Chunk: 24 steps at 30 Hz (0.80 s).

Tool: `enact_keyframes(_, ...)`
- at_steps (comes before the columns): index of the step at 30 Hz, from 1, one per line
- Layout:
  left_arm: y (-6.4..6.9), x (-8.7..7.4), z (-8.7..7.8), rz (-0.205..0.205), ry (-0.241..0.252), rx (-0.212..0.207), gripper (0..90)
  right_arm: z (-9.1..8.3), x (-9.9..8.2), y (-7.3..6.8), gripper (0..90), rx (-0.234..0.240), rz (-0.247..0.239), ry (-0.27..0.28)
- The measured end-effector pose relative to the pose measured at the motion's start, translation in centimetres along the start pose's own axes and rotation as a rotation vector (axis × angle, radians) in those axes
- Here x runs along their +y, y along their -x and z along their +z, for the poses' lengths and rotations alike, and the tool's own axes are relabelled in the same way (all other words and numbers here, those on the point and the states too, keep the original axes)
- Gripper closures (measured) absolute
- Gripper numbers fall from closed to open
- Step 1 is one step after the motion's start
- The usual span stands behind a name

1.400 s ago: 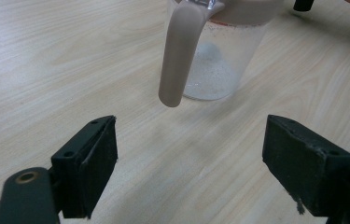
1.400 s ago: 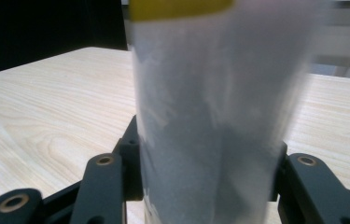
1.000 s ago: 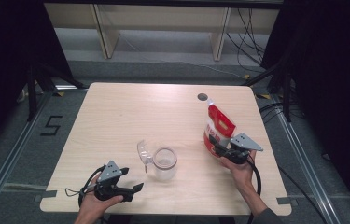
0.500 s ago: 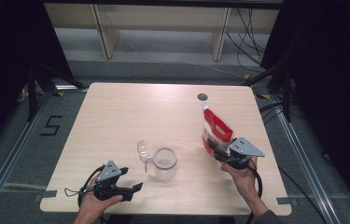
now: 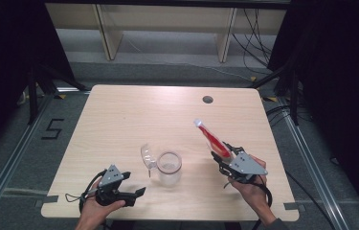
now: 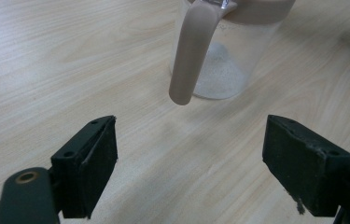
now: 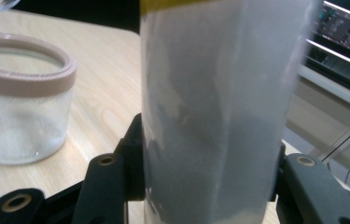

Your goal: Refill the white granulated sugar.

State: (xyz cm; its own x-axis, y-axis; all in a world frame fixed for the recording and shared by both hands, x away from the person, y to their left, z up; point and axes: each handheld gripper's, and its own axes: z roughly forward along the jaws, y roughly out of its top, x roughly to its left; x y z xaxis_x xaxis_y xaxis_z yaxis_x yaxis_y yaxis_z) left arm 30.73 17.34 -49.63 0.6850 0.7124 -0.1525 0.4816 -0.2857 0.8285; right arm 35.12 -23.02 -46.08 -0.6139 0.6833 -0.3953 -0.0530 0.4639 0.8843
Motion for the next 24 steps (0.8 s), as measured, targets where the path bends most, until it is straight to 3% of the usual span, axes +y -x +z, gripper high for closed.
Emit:
enact_keyframes(3,-0.1,0.0,-0.1,0.0,-0.006,0.004,17.6,0.1,0.2,-0.4,52.4,0.016,-0.027,-0.012)
enact_keyframes(4,-0.1,0.0,-0.1,-0.002,-0.005,0.005,17.6,0.1,0.3,-0.4,52.5,0.016,-0.057,-0.008)
enact_keyframes(6,-0.1,0.0,-0.1,0.0,-0.005,0.006,17.6,0.1,0.4,-0.7,52.5,0.028,-0.043,-0.012)
enact_keyframes(8,-0.1,0.0,0.0,0.001,0.0,0.005,17.6,0.1,0.5,-0.8,52.5,0.027,-0.081,-0.021)
enact_keyframes(9,-0.1,-0.1,-0.1,0.003,0.0,0.006,17.6,0.0,0.6,-0.9,52.5,0.024,-0.074,-0.017)
enact_keyframes(10,-0.1,-0.1,-0.1,0.002,0.0,0.007,17.6,0.0,0.6,-0.9,52.5,0.022,-0.11,-0.027)
enact_keyframes(14,-0.1,-0.1,-0.1,-0.008,-0.001,0.013,17.5,-0.1,1.0,-1.2,52.6,0.029,-0.164,-0.029)
enact_keyframes(19,-0.3,-0.1,-0.1,-0.004,-0.001,0.012,17.5,-0.2,1.0,-1.5,52.7,0.029,-0.206,-0.054)
enact_keyframes(22,-0.2,-0.1,-0.1,-0.025,-0.004,0.013,17.4,-0.3,1.0,-1.7,52.7,0.033,-0.199,-0.061)
enact_keyframes(24,-0.1,-0.2,0.0,-0.027,0.004,0.01,17.4,-0.3,1.0,-1.7,52.8,0.028,-0.225,-0.062)
